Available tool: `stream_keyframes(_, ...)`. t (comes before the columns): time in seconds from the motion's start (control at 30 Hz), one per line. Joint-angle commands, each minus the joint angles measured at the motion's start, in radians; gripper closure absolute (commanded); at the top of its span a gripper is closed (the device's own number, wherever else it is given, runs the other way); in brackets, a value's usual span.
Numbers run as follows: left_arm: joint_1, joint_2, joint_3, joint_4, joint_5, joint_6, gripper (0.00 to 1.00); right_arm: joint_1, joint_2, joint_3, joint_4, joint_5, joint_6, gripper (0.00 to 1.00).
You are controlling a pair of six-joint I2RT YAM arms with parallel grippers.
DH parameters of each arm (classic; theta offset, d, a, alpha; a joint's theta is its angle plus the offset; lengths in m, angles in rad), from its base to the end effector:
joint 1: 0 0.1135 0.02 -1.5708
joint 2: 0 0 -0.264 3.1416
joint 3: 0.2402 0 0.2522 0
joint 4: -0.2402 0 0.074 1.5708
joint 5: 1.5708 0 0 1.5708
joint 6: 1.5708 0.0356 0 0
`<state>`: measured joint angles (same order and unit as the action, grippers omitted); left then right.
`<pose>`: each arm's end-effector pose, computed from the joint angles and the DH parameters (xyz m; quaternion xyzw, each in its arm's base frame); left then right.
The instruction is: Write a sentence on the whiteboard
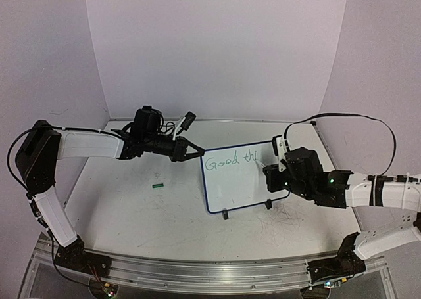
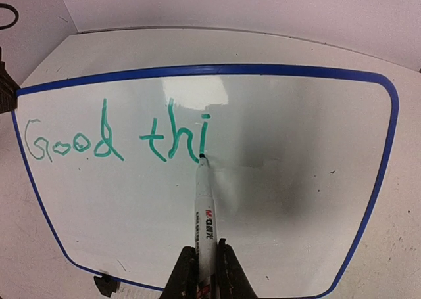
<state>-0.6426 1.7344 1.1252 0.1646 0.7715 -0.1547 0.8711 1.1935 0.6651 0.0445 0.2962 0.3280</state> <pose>0.2958 -0.2524 0.2402 0.3841 0.7118 -0.4852 0.3323 0.1755 0.1924 0.2370 -0.1536 0.8360 0.1843 0.4935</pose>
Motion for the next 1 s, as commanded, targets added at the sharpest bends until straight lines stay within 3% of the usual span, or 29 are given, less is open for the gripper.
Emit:
stream_keyframes(0.0, -0.019, -0.03, 0.012, -0.005, 0.023, 0.028, 1.0, 0.002, -0.017, 0.004, -0.032, 0.005, 0.01, 1.0)
stream_keyframes(0.97, -0.019, -0.028, 0.015, -0.006, 0.028, 0.029, 1.0, -0.021, -0.001, 0.051, 0.015, 0.052, -0.031, 1.0)
